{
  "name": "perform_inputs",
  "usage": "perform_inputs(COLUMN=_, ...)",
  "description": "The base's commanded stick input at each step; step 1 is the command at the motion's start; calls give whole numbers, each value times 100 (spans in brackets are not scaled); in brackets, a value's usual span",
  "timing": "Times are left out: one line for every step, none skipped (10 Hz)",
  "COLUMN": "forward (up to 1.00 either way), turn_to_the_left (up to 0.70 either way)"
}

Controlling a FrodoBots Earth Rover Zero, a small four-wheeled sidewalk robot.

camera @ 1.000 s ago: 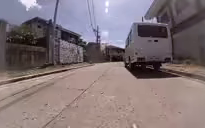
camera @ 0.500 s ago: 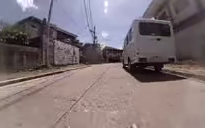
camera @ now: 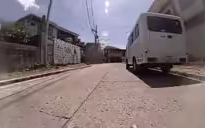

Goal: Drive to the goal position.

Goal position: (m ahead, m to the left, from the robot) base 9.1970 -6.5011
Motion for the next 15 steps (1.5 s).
perform_inputs(forward=100, turn_to_the_left=0)
perform_inputs(forward=100, turn_to_the_left=0)
perform_inputs(forward=100, turn_to_the_left=0)
perform_inputs(forward=100, turn_to_the_left=0)
perform_inputs(forward=100, turn_to_the_left=0)
perform_inputs(forward=100, turn_to_the_left=0)
perform_inputs(forward=100, turn_to_the_left=0)
perform_inputs(forward=100, turn_to_the_left=0)
perform_inputs(forward=100, turn_to_the_left=0)
perform_inputs(forward=100, turn_to_the_left=0)
perform_inputs(forward=100, turn_to_the_left=-11)
perform_inputs(forward=100, turn_to_the_left=-27)
perform_inputs(forward=100, turn_to_the_left=-27)
perform_inputs(forward=100, turn_to_the_left=-27)
perform_inputs(forward=100, turn_to_the_left=-26)
